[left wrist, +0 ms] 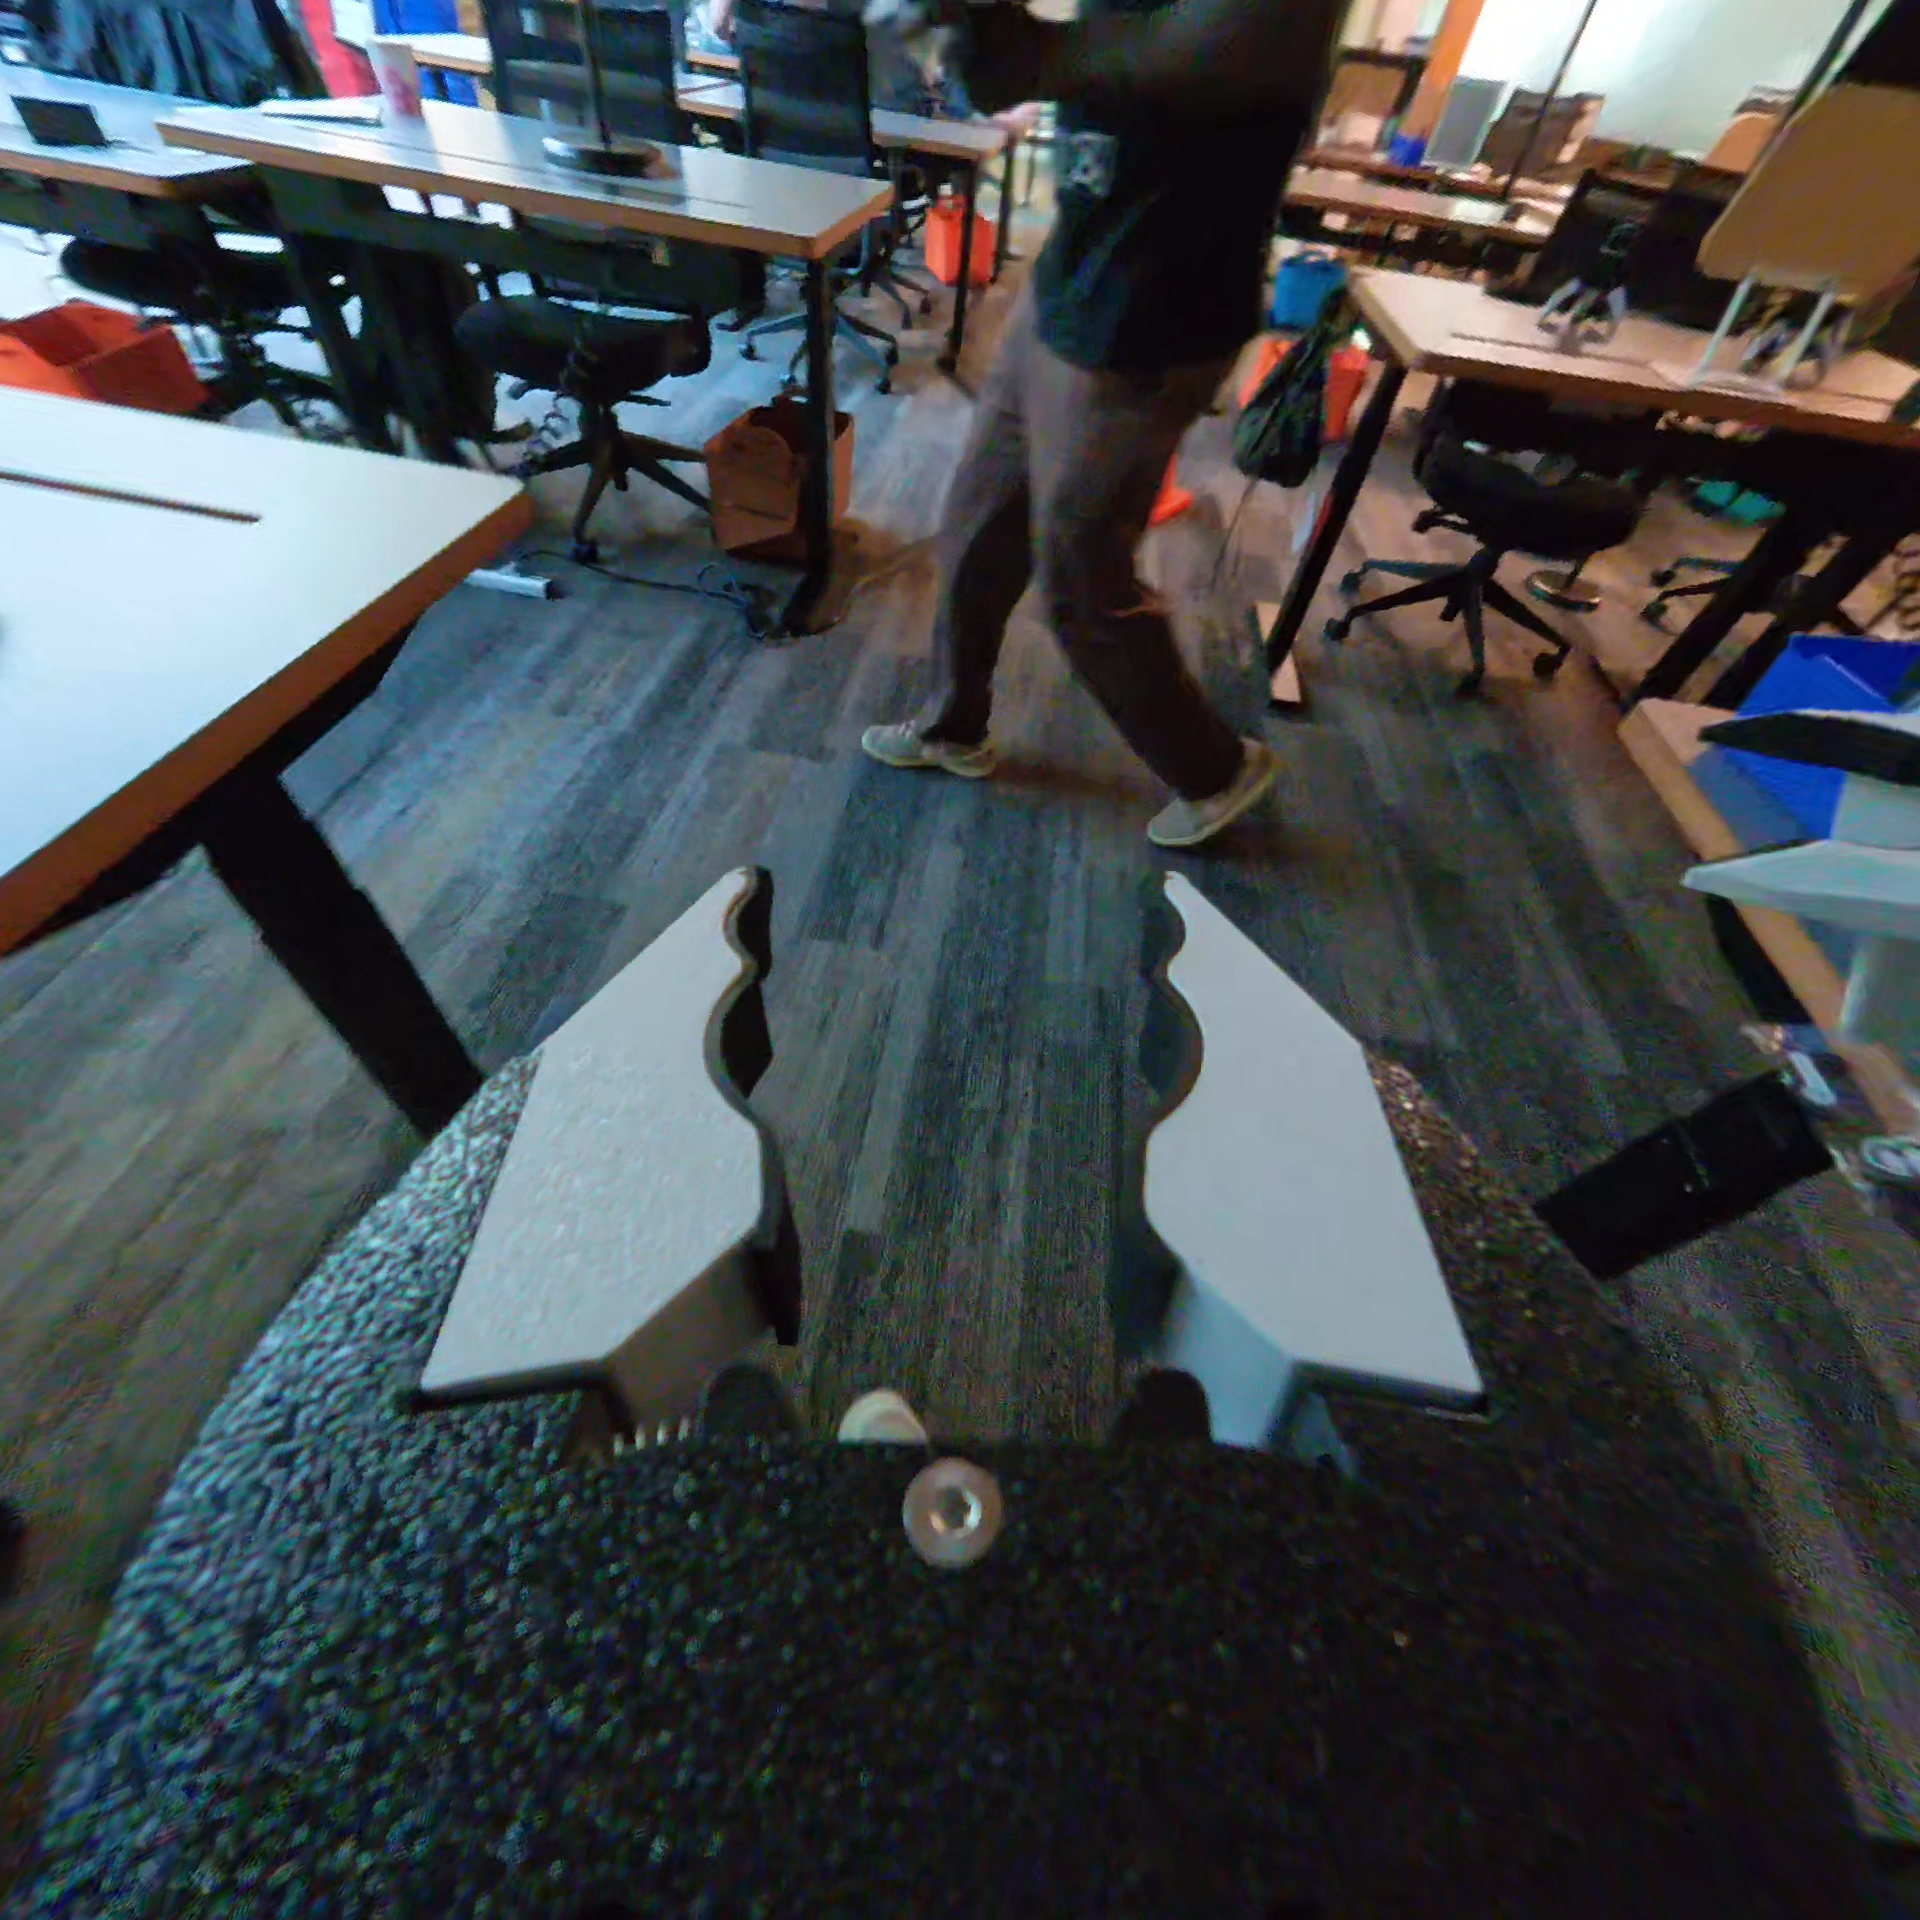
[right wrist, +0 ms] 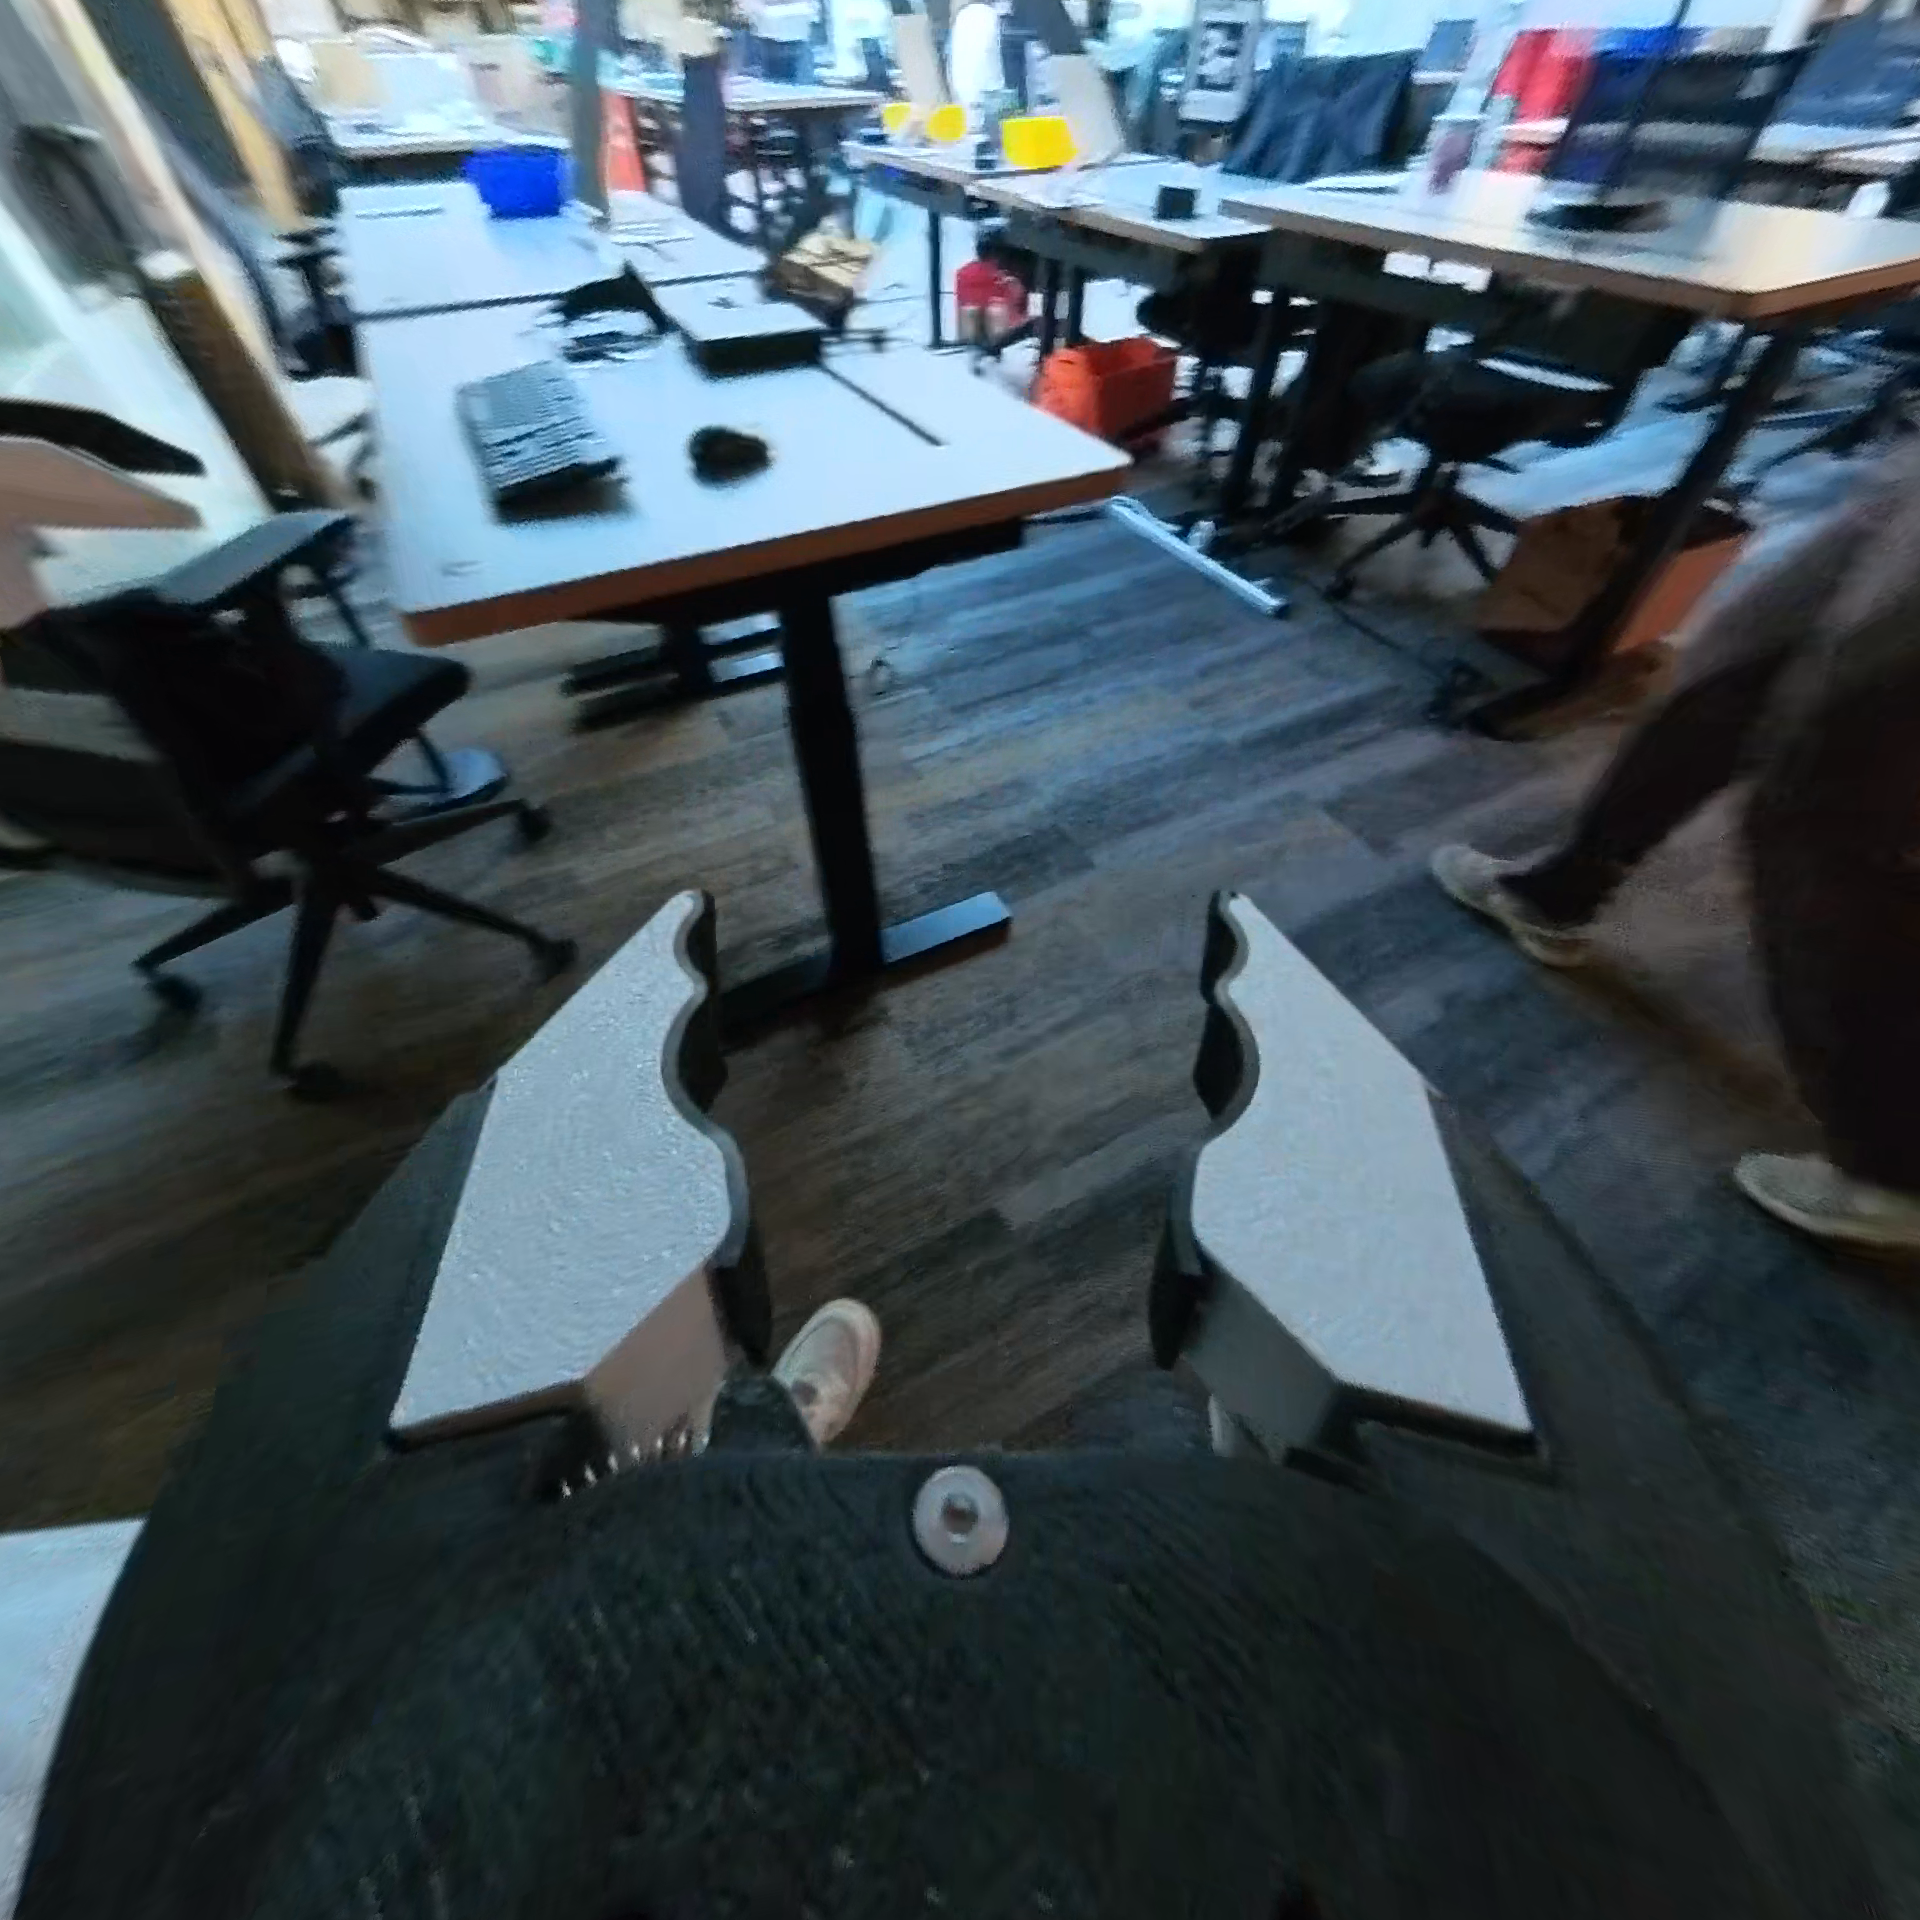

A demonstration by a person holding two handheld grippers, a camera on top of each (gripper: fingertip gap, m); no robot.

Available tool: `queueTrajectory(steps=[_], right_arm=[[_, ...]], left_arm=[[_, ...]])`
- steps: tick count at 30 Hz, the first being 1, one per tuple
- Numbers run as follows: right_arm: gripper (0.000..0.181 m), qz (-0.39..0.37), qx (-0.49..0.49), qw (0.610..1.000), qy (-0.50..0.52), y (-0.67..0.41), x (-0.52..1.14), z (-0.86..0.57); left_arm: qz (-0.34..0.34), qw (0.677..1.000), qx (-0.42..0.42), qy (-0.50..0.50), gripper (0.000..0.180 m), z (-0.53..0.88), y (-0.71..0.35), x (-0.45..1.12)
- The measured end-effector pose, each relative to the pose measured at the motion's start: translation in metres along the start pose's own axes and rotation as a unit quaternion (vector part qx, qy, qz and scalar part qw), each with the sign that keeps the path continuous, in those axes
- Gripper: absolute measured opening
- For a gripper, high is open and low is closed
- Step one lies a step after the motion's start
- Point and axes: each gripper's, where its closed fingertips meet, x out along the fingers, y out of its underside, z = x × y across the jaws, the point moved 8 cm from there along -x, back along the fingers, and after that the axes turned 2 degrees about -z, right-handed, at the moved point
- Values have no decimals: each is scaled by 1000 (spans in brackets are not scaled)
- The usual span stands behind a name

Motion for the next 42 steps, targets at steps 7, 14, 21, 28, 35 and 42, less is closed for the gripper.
queueTrajectory(steps=[7, 14, 21, 28, 35, 42], right_arm=[[86, 30, -10, 994, 106, -41, 116, -99], [39, 62, -21, 992, 110, -63, 203, -160], [38, 49, 36, 976, 210, -53, 259, -247], [63, 58, 20, 977, 204, -76, 407, -387], [91, 7, 4, 994, 110, -186, 618, -505], [111, 5, -62, 998, 18, -249, 798, -537]], left_arm=[[-2, 997, 63, 54, 62, 82, -71, 160], [-15, 992, 60, 106, 29, 155, -128, 287], [-1, 990, 67, 127, 27, 189, -138, 411], [1, 994, 88, 64, 43, 235, -163, 563], [-27, 995, 96, -14, 62, 300, -248, 715], [-68, 989, 38, -125, 94, 393, -295, 828]])
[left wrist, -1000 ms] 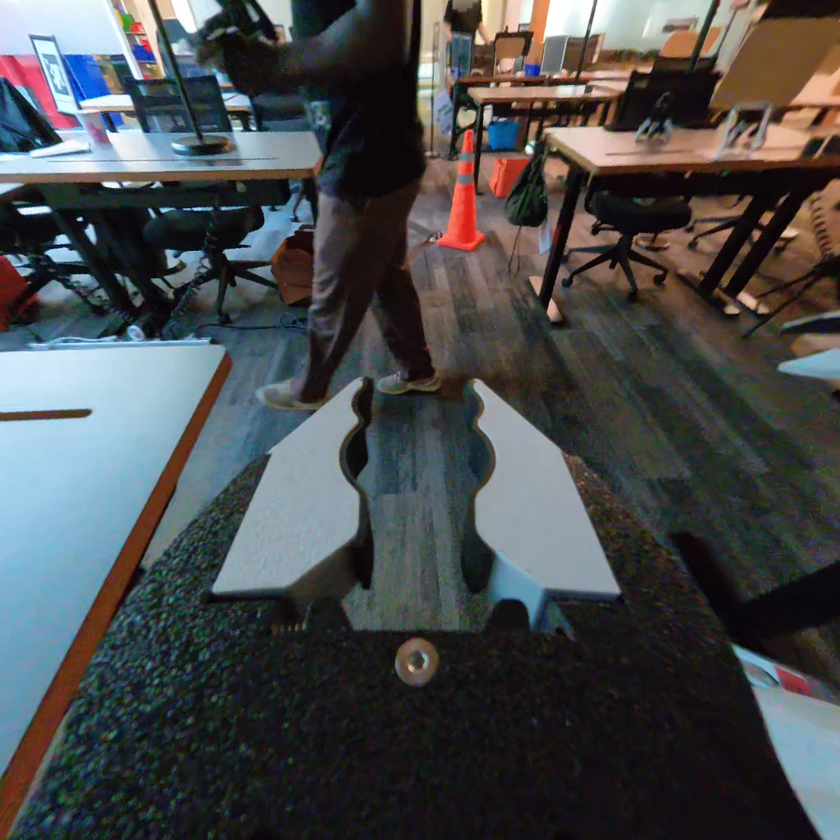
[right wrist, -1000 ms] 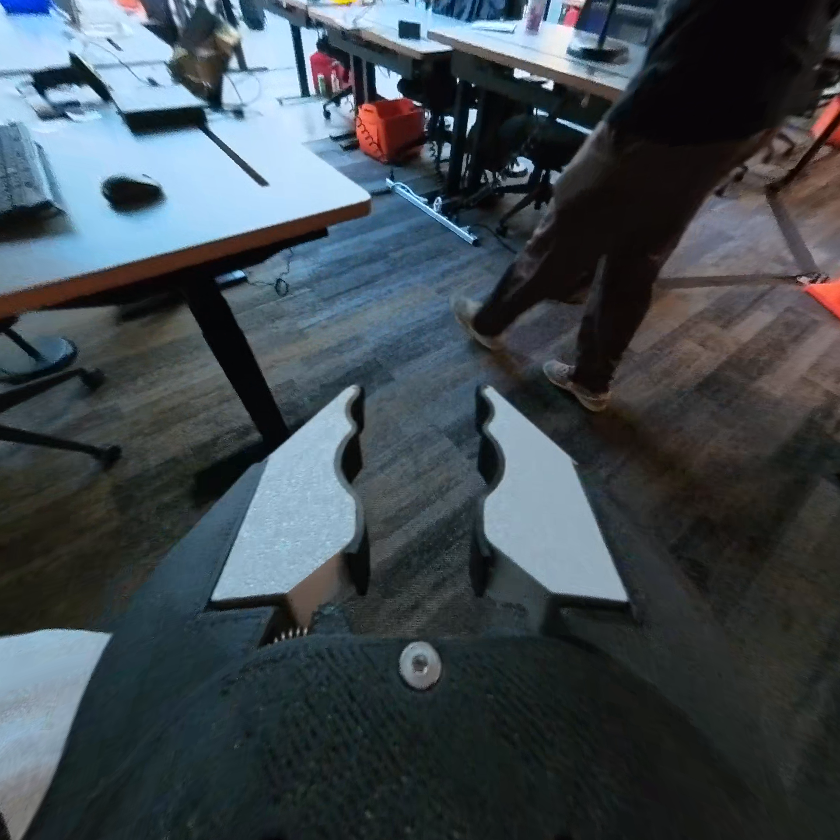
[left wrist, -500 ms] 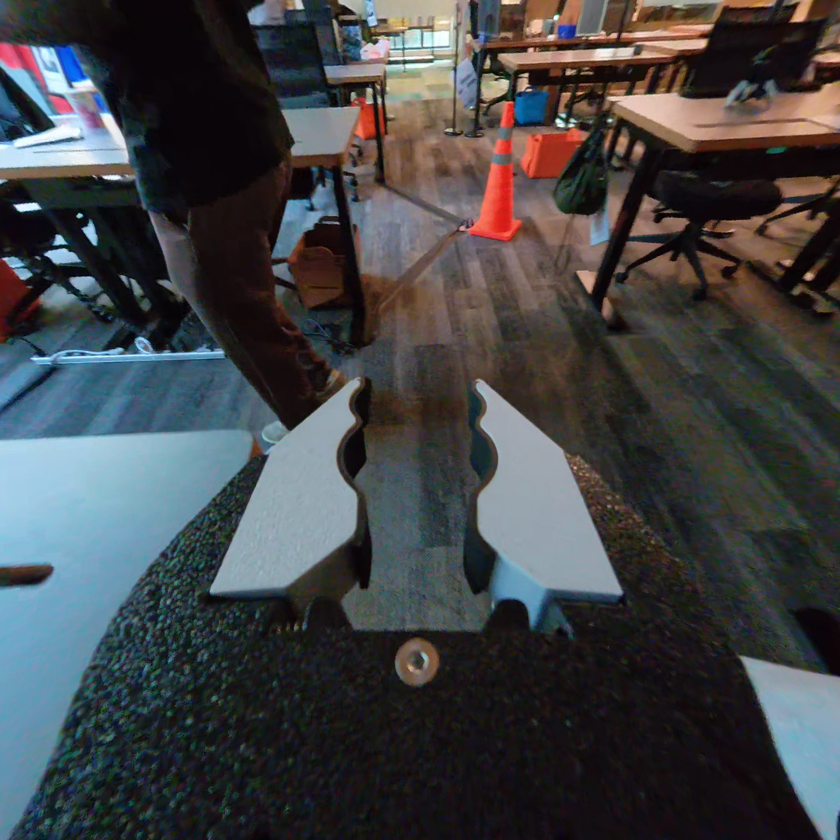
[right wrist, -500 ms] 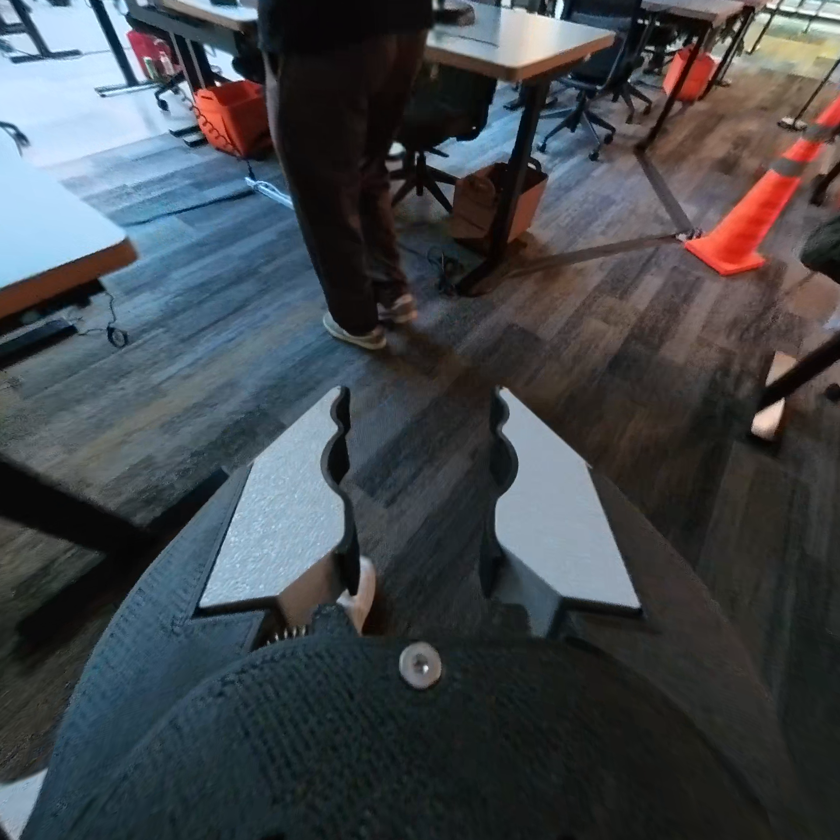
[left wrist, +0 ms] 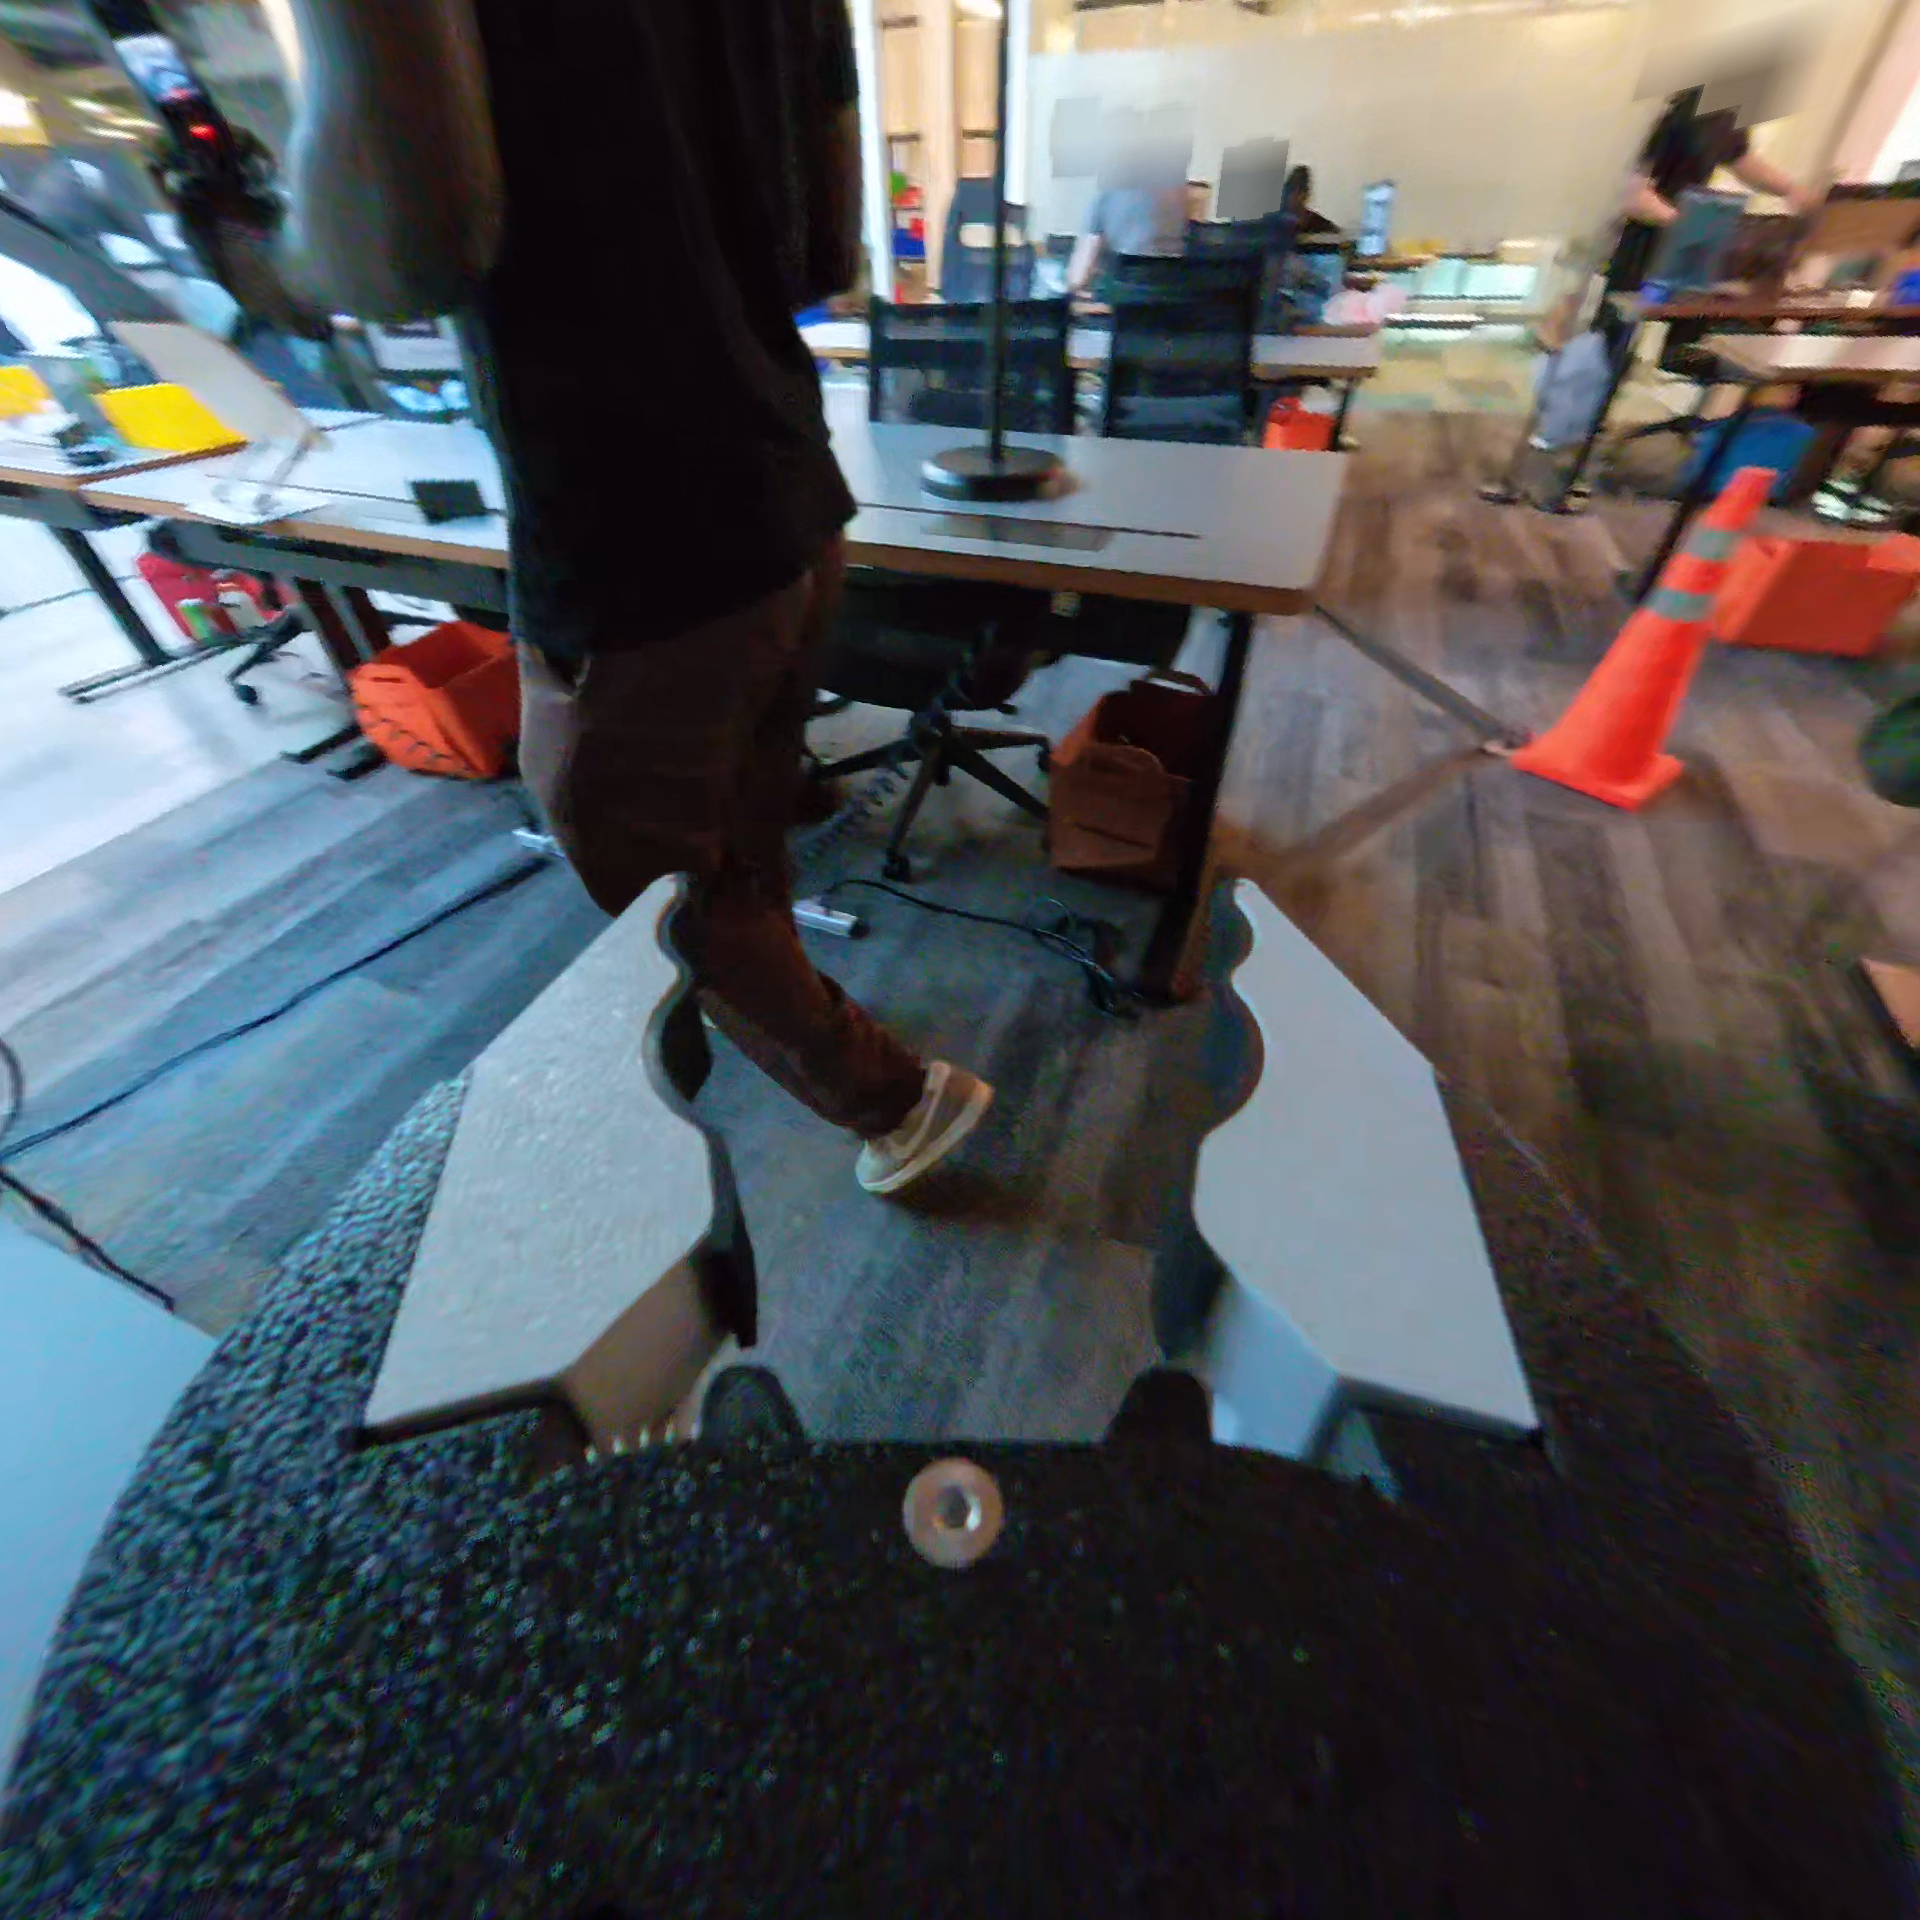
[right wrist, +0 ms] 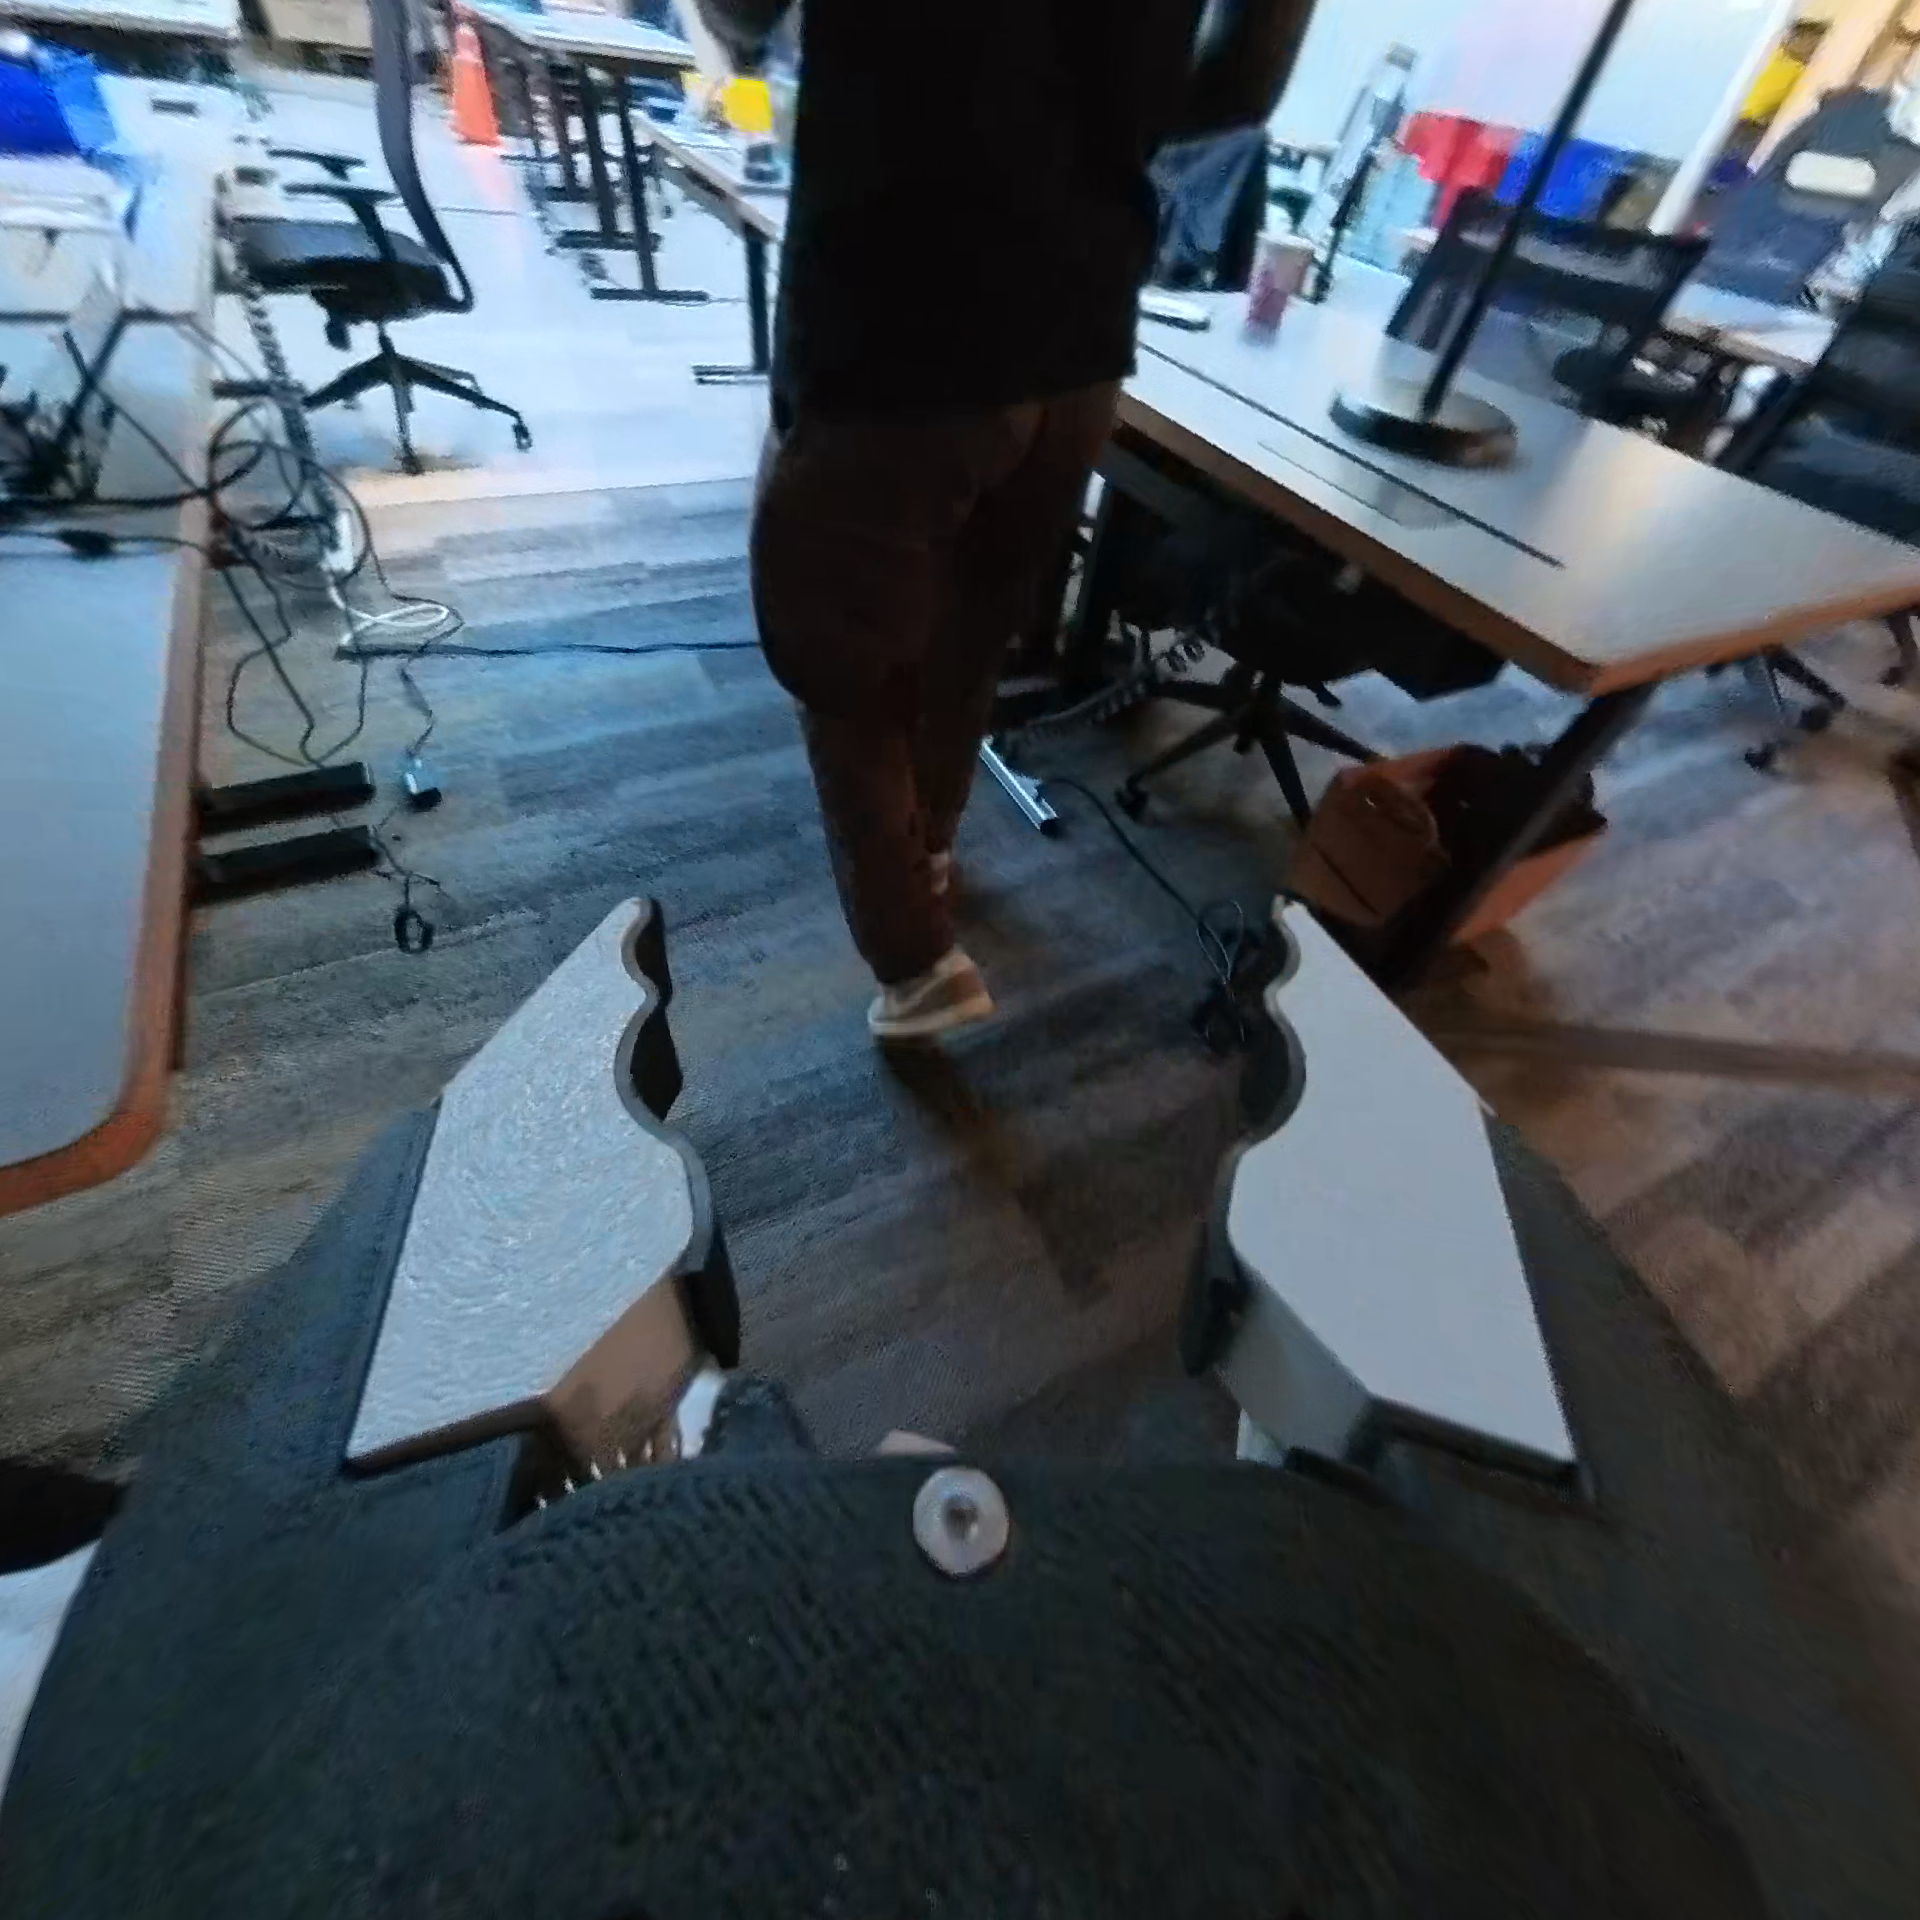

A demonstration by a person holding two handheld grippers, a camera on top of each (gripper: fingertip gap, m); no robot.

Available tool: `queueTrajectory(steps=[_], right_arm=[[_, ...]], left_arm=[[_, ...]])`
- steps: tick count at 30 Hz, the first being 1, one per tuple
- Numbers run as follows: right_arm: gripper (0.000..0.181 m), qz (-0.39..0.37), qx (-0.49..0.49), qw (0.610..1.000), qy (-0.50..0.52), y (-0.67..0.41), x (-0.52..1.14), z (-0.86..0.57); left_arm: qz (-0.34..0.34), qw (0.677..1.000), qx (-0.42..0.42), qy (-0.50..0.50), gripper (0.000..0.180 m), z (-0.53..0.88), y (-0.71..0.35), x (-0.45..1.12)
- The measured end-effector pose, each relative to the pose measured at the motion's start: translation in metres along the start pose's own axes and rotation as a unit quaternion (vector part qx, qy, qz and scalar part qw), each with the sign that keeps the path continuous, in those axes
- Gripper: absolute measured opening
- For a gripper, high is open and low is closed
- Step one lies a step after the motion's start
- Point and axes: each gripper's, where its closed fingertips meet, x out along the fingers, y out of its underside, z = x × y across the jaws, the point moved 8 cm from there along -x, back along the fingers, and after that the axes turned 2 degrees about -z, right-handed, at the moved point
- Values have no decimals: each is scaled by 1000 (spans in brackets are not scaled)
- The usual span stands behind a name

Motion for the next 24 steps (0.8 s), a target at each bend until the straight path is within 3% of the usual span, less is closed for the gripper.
queueTrajectory(steps=[4, 10, 13, 17, 24], right_arm=[[130, 9, -38, 999, -25, -16, 99, -24], [147, 39, -39, 998, 26, -50, 237, -94], [149, 30, -13, 999, 26, -72, 312, -117], [155, 24, 0, 1000, -14, -95, 422, -122], [155, 29, 6, 991, -130, -113, 612, -78]], left_arm=[[-19, 999, -7, -31, 113, 49, 5, 92], [-32, 998, -57, 0, 129, 123, -11, 259], [-58, 995, -86, 9, 132, 165, -39, 335], [-35, 994, -101, -9, 137, 221, -59, 408], [-12, 995, -41, -93, 138, 316, -64, 464]])
